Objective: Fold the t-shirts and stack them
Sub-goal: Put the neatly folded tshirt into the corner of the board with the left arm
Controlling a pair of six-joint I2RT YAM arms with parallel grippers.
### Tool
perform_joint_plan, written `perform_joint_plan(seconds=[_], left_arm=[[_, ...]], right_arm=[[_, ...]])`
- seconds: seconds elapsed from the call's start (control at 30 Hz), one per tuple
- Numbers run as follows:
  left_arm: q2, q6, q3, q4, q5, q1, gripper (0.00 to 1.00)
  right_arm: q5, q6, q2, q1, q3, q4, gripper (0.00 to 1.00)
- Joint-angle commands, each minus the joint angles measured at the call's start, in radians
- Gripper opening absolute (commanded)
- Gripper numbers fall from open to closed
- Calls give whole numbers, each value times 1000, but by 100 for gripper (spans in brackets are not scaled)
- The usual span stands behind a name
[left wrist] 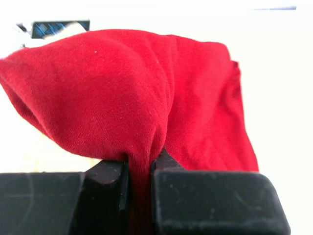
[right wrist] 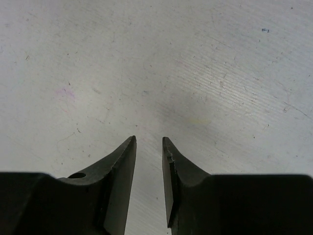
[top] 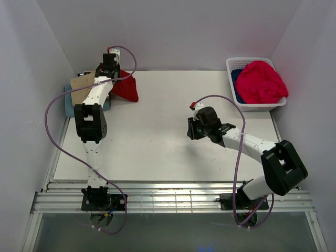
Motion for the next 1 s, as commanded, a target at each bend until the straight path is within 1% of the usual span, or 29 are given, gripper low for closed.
perform_joint_plan(seconds=[0.0,0.3,0.4,0.43,0.6,0.97], left_arm=[[-17,48,100,2,32,6,0],[0,57,203,-1,79,58,0],[-3,51,203,1,94,74,0],[-6,50,200,4,97,118,0],[-20,31,203,11,137,184,0],[-45,-4,177,17,196,290,0]], right_arm=[[-32,12,3,2,11,44,34],[-37,8,52,12,28,44,34],[-40,9,71,15,29,43,34],[-42,8,75,16,28,44,34],[-45,0,100,24,31,43,34],[-52,-3,158,45,63,44,34]])
